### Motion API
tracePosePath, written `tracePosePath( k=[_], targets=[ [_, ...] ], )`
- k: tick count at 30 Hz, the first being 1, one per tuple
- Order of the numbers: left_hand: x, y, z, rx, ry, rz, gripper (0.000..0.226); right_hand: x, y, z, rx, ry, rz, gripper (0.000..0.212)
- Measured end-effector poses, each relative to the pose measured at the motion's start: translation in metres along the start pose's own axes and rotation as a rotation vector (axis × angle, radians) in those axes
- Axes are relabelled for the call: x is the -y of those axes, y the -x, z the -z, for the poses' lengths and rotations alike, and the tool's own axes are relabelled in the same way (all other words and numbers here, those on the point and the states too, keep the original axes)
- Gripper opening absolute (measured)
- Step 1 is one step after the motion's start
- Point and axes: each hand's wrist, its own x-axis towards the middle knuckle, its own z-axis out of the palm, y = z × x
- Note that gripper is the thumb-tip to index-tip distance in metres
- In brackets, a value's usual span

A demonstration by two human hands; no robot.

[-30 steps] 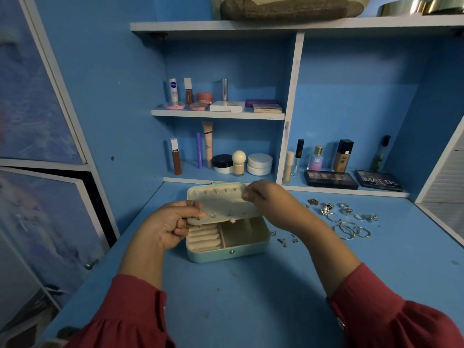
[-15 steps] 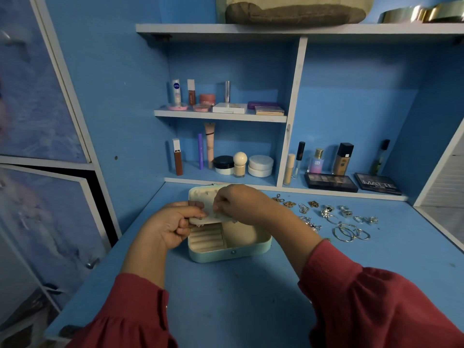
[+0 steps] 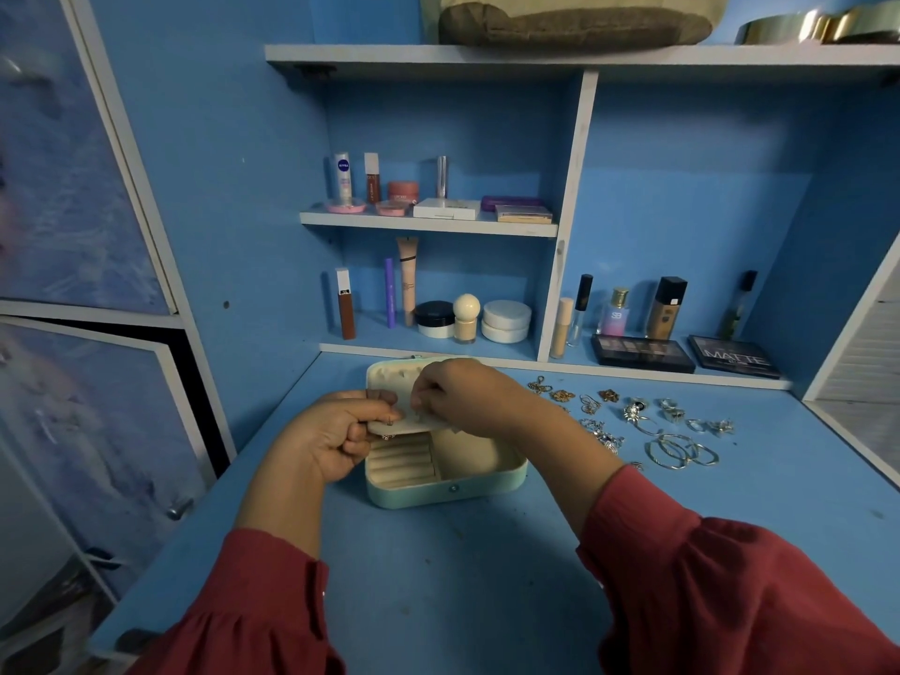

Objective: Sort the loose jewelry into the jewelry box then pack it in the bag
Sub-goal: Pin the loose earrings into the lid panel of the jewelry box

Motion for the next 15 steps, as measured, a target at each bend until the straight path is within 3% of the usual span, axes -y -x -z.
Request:
tracePosePath(
  k=[15],
  targets=[
    [0.0016,-0.0019,0.001,-0.018,-0.007,-0.007,0.018,0.0068,-0.004,0.0038,-0.003,0.203,0.045,0.019]
  ],
)
